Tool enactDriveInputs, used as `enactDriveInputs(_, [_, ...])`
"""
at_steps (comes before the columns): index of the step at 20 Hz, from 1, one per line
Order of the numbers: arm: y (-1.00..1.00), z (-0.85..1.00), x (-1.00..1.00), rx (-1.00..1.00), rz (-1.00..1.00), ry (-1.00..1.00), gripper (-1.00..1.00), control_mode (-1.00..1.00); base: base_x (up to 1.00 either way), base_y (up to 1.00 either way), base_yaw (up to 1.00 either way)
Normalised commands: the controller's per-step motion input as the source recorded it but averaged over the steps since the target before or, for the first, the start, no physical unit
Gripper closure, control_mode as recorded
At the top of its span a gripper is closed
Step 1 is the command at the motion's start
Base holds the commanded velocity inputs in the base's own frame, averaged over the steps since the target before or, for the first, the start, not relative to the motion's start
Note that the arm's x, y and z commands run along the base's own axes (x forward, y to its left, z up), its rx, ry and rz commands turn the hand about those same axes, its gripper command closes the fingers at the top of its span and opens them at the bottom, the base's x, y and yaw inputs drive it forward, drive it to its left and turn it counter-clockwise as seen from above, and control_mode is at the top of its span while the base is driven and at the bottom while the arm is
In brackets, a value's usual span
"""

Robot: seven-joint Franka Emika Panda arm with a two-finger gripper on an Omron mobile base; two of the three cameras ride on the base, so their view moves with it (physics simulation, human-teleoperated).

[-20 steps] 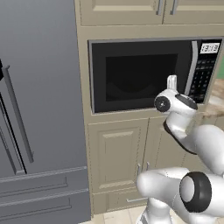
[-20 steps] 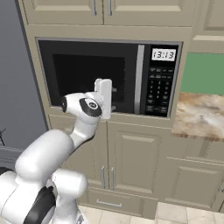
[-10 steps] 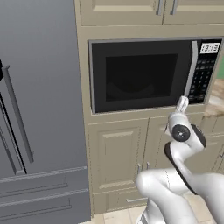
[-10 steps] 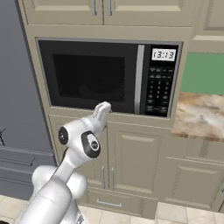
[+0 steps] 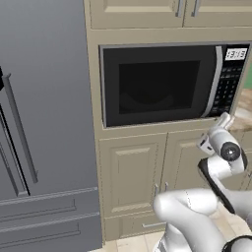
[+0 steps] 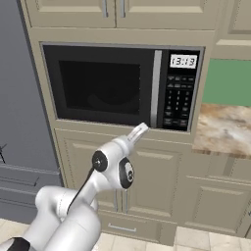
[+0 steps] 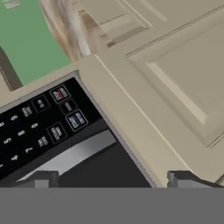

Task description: Pick the eggplant from the sink and place it in the bowl. Then pick the bowl and place it in the microwave. Then close the microwave door and press the start button.

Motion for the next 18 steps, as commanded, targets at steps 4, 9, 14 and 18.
enactDriveInputs(4, [0.01,0.00,-0.03,0.01,0.00,0.03,-1.00,-1.00,0.00,0.00,0.00])
enactDriveInputs(9, [0.00,0.46,-0.45,0.30,-0.12,0.01,-1.00,-1.00,0.00,0.00,0.00])
enactDriveInputs(14, [0.00,1.00,-0.19,0.39,-0.26,0.10,-1.00,-1.00,0.00,0.00,0.00])
enactDriveInputs(18, [-0.03,0.88,-0.03,0.34,-0.03,0.05,-1.00,-1.00,0.00,0.00,0.00])
